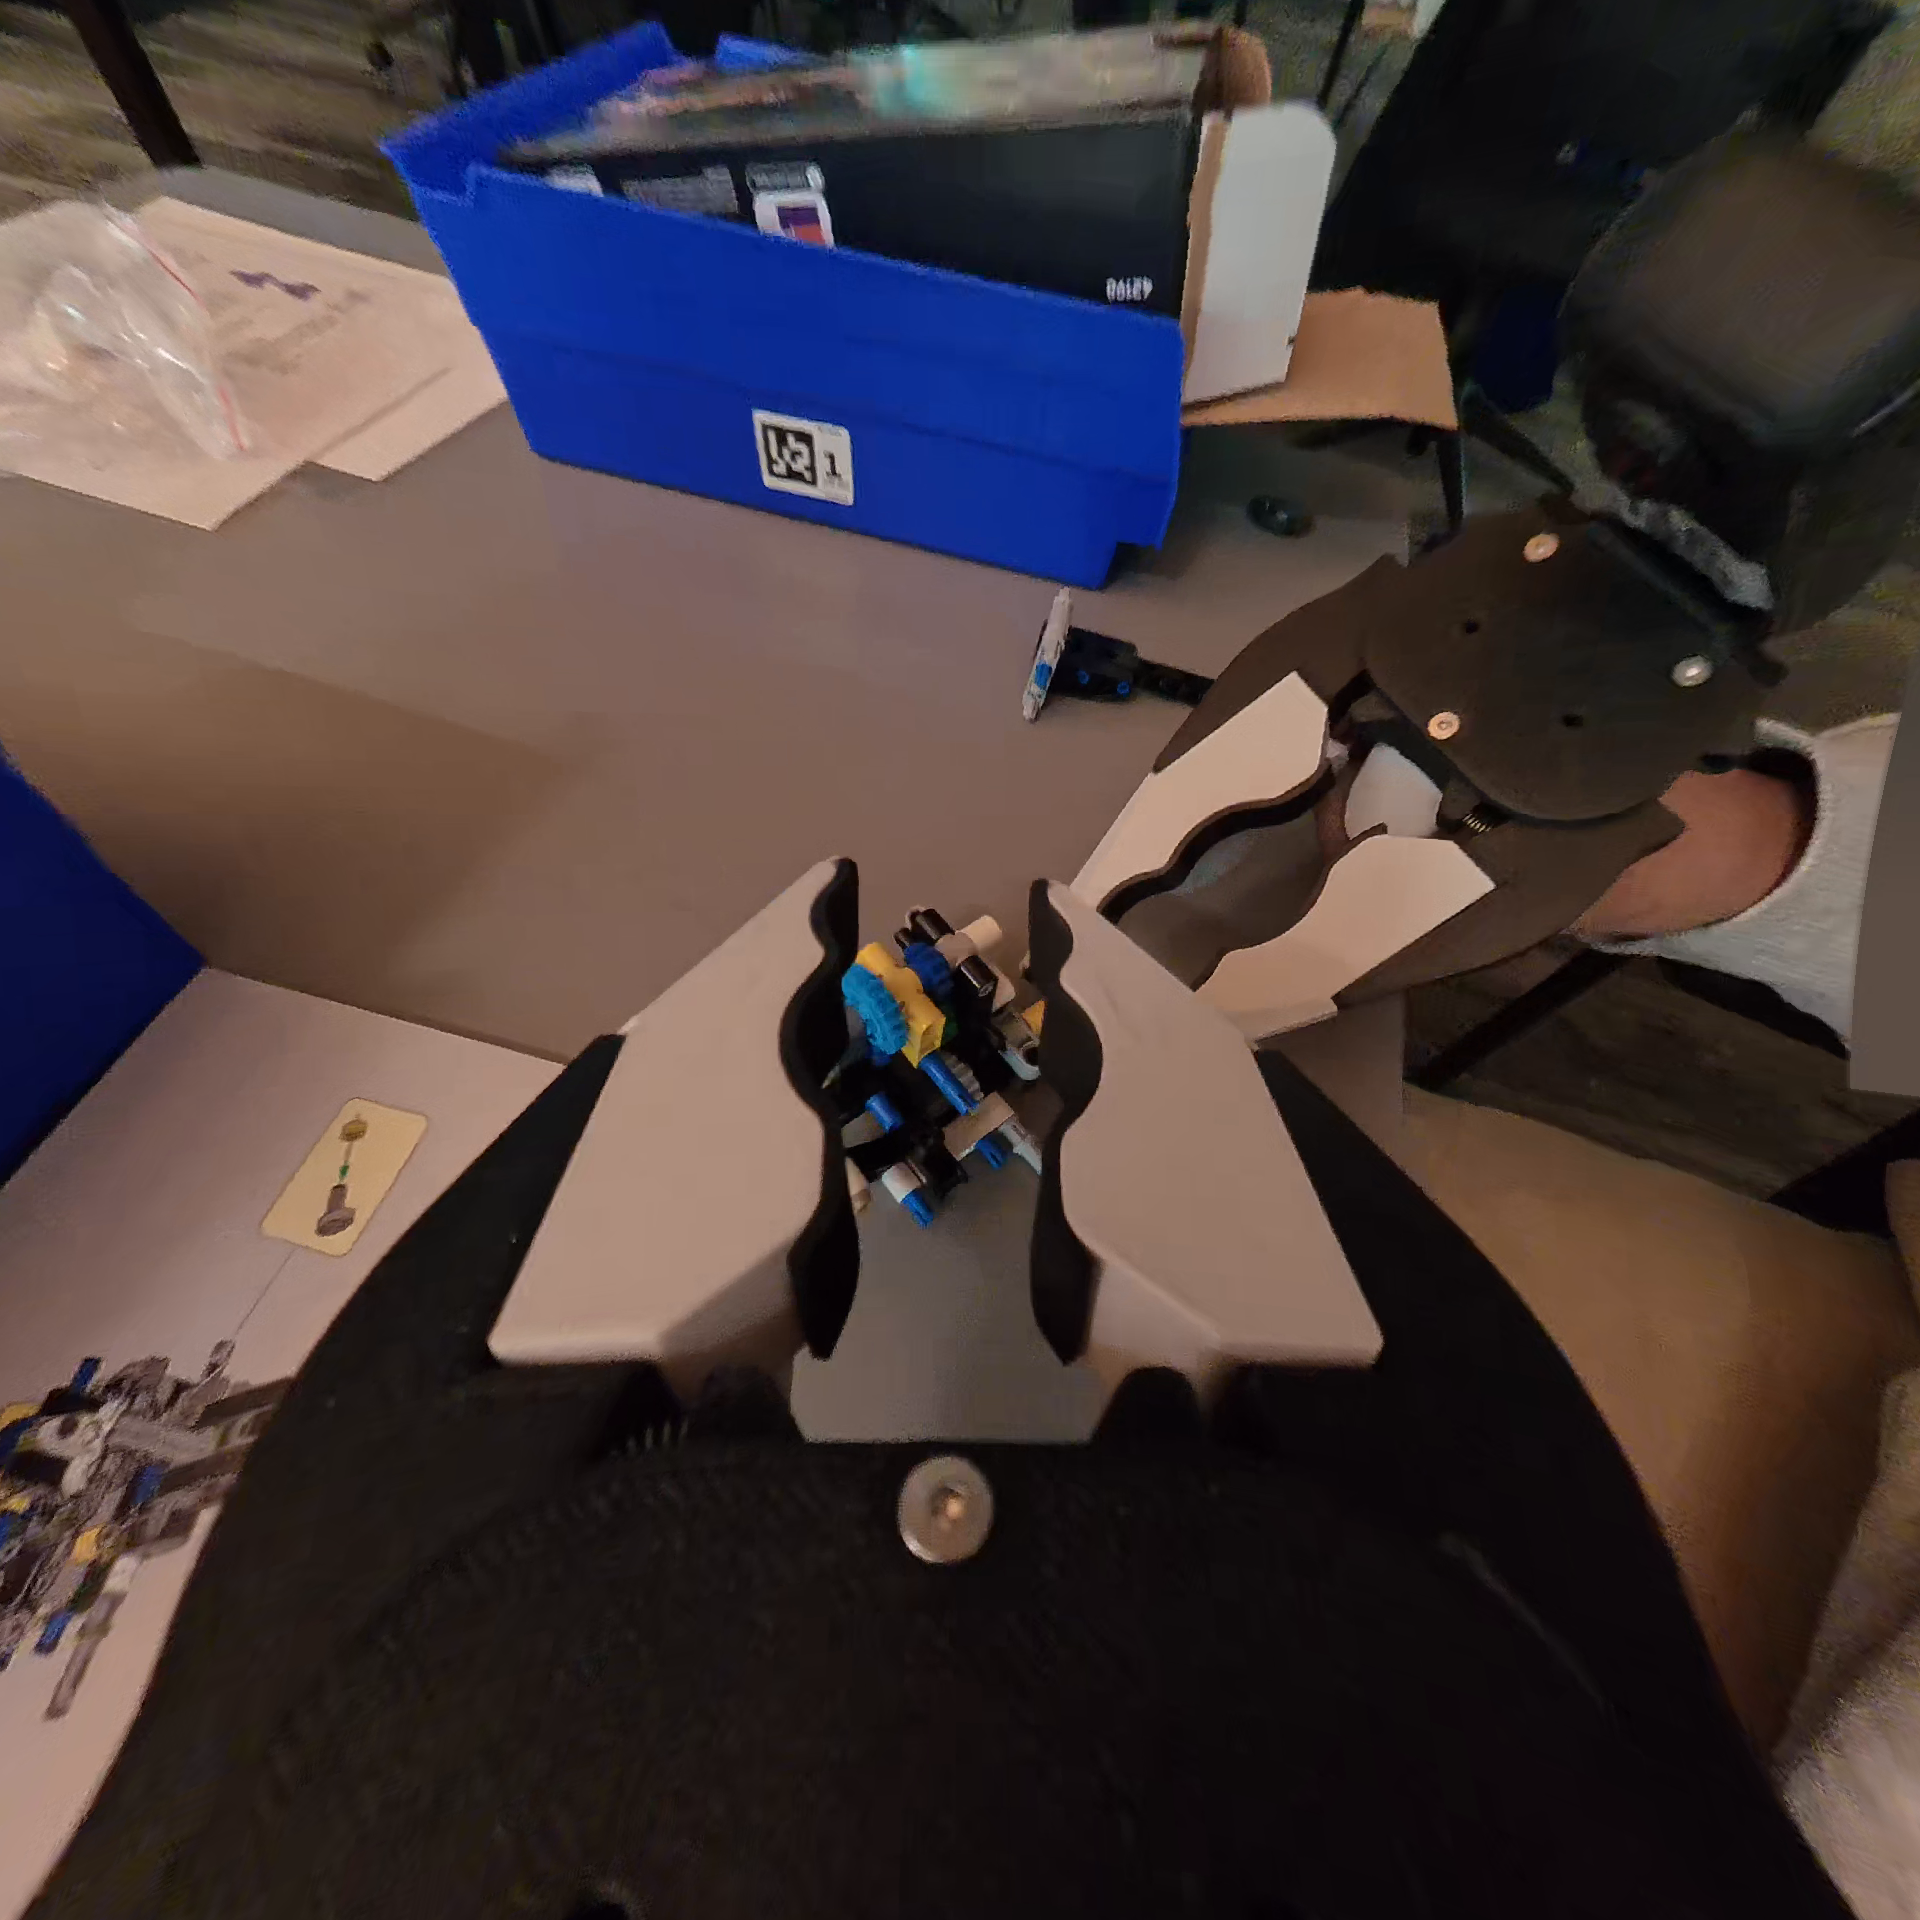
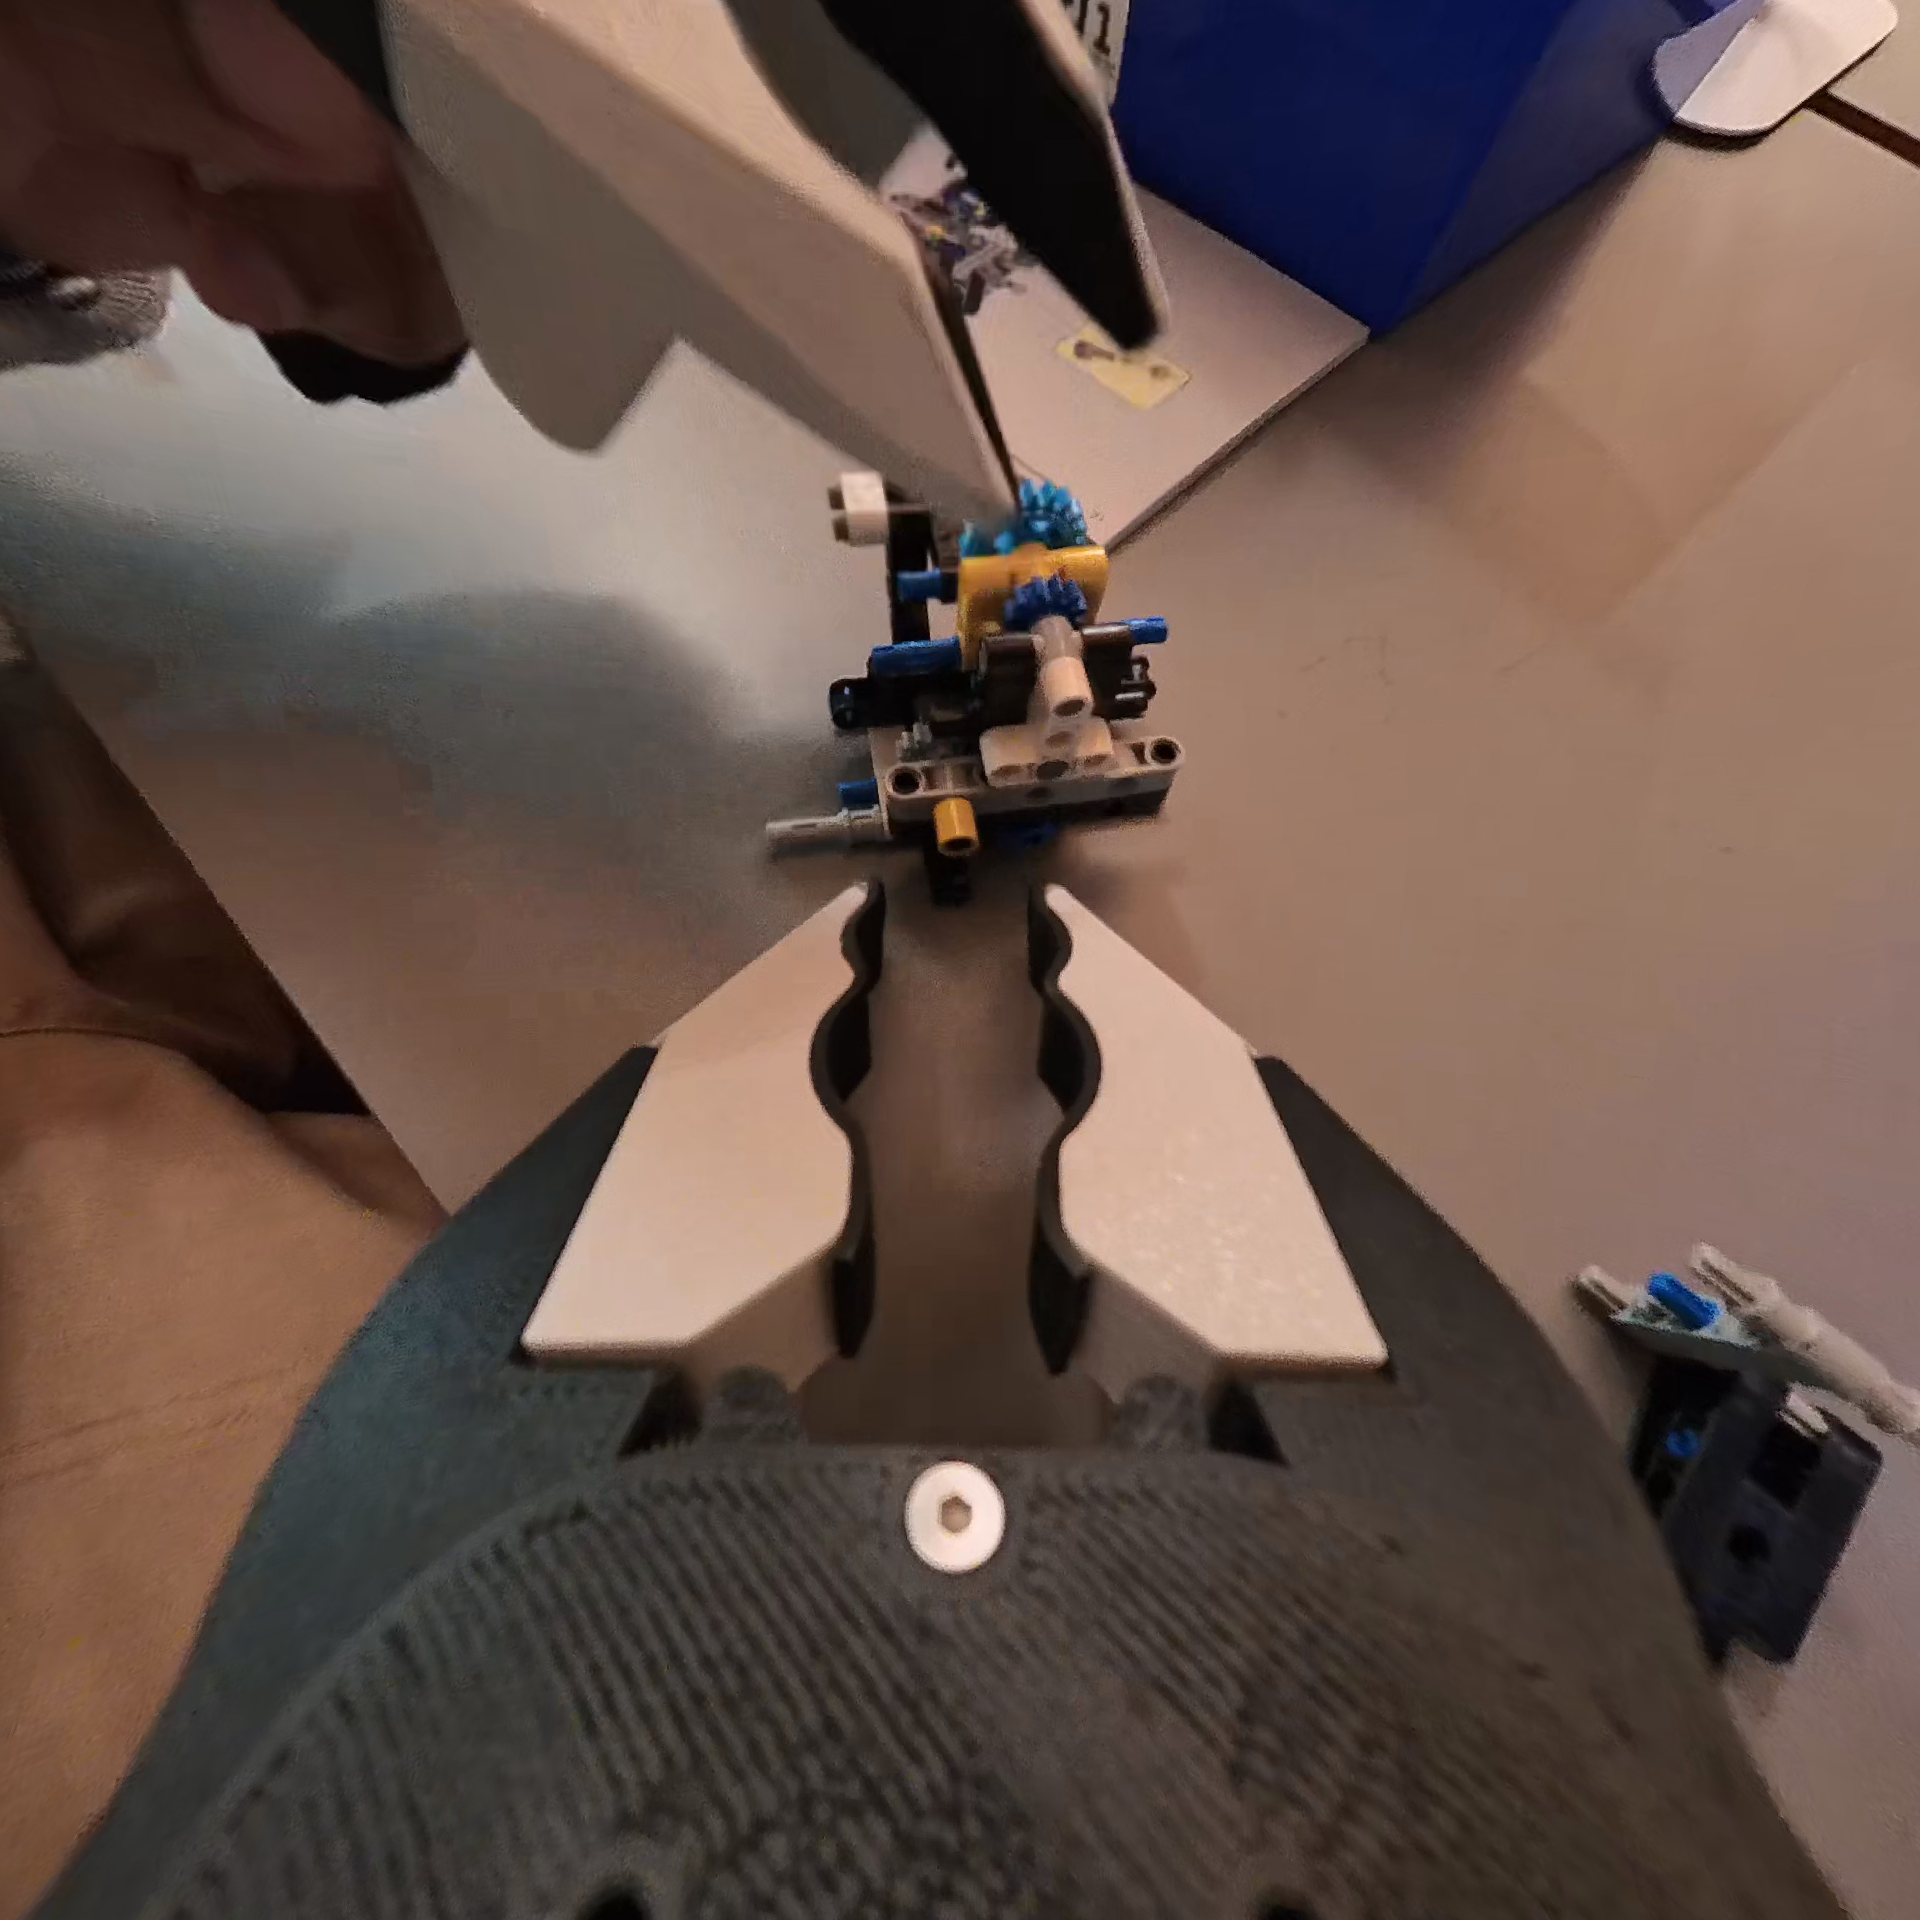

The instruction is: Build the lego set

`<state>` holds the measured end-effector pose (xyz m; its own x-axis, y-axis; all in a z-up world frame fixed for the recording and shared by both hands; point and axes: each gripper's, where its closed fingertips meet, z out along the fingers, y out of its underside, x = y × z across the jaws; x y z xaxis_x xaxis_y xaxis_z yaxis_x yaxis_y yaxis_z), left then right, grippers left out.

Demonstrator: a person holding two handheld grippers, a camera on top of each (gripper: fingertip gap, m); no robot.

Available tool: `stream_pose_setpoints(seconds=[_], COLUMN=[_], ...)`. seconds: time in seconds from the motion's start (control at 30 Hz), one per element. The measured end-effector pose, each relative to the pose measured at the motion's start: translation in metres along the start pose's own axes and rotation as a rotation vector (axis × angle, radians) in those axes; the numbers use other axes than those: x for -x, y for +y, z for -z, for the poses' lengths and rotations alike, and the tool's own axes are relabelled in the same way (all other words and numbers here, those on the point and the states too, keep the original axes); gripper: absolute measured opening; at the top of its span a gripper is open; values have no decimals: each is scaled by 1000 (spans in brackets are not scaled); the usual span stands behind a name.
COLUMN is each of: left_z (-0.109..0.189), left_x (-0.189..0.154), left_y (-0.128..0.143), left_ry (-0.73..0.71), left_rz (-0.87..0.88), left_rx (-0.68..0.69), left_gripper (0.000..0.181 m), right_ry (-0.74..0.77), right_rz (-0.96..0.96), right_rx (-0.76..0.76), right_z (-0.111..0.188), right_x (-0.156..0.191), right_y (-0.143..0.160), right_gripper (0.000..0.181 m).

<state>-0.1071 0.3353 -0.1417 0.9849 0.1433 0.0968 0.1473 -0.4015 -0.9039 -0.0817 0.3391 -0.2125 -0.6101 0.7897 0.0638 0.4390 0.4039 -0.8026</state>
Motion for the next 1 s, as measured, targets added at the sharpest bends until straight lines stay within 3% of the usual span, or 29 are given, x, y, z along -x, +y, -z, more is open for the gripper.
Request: stream_pose_setpoints(seconds=[0.2,0.47,1.0], left_z=[38,75,83], left_x=[6,-11,4], left_y=[2,18,50], left_ry=[-50,0,31], left_rz=[58,176,346], left_rx=[-74,-166,-231], left_gripper=[31,30,31], right_ry=[-17,-50,-105], right_rz=[-18,-57,-16], right_rx=[16,84,72], right_z=[4,-12,-19], right_x=[0,8,48], right_y=[7,7,-1], right_gripper=[28,39,42])
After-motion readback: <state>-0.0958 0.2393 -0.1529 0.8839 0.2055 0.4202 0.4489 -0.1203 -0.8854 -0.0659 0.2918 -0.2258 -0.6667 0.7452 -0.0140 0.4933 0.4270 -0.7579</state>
